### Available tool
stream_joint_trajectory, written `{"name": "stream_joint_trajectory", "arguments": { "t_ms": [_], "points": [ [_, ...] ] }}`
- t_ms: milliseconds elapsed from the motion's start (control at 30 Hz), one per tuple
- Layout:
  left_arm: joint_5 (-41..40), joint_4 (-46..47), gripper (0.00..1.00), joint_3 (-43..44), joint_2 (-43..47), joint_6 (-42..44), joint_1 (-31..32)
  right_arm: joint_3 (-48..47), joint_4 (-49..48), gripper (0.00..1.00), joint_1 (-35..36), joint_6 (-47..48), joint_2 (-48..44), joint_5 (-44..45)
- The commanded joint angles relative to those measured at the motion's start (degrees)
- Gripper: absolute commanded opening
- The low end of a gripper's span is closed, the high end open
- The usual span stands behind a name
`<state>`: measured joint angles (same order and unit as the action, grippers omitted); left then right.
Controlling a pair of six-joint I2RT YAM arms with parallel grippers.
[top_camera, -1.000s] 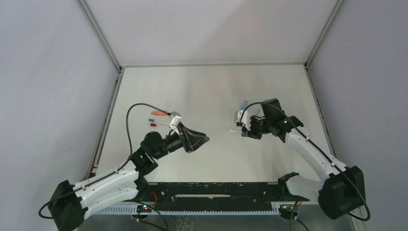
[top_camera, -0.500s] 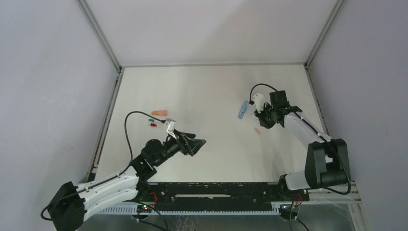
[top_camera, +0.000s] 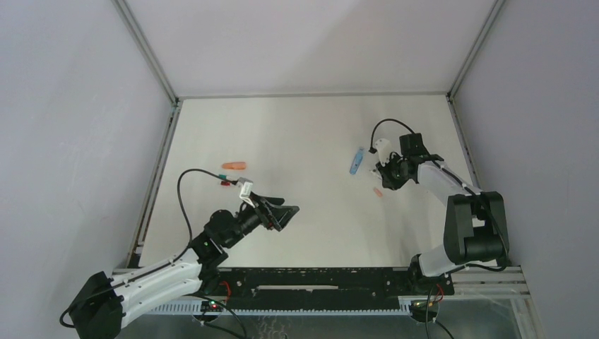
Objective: Insert the pens into the pen caps
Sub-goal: Move the pen cap to the center of the board.
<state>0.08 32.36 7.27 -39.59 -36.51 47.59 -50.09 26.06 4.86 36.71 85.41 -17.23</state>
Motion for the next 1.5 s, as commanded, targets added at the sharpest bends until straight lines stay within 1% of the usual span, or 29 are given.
{"name": "stream_joint_trajectory", "arguments": {
  "t_ms": [0, 267, 500, 633, 900, 1033, 1267, 1467],
  "points": [
    [-1.57, 2.92, 0.84, -1.06, 0.26, -0.67, -0.24, -0.33, -1.63, 0.00, 0.16, 4.44, 0.56, -3.93],
    [-1.13, 4.10, 0.84, -1.03, -1.11, -0.84, -0.22, 0.51, -4.58, 0.00, 0.93, 7.39, 3.04, -2.63],
    [-1.30, 4.33, 0.84, -1.20, -1.08, -0.84, -0.26, 1.40, -6.31, 0.00, 0.98, 7.82, 4.15, -0.23],
    [-1.31, 4.47, 0.84, -1.14, -1.19, -0.84, -0.25, 1.53, -6.26, 0.00, 1.28, 8.22, 5.43, 0.35],
    [-1.55, 4.49, 0.84, -1.31, -0.90, -0.84, -0.23, 1.48, -5.13, 0.00, 2.72, 7.59, 4.83, 0.62],
    [-1.57, 4.47, 0.83, -1.23, -0.85, -0.80, -0.26, 1.48, -4.41, 0.00, 4.67, 6.19, 3.97, -0.28],
    [-1.74, 4.47, 0.83, -1.38, -0.39, -0.84, -0.23, -0.35, -0.35, 0.00, 7.41, 3.68, 4.32, -3.33],
    [-1.15, 4.58, 0.83, -0.91, -0.83, -0.73, -0.22, -1.33, 2.76, 0.00, 12.43, 3.42, 3.00, -7.46]
  ]
}}
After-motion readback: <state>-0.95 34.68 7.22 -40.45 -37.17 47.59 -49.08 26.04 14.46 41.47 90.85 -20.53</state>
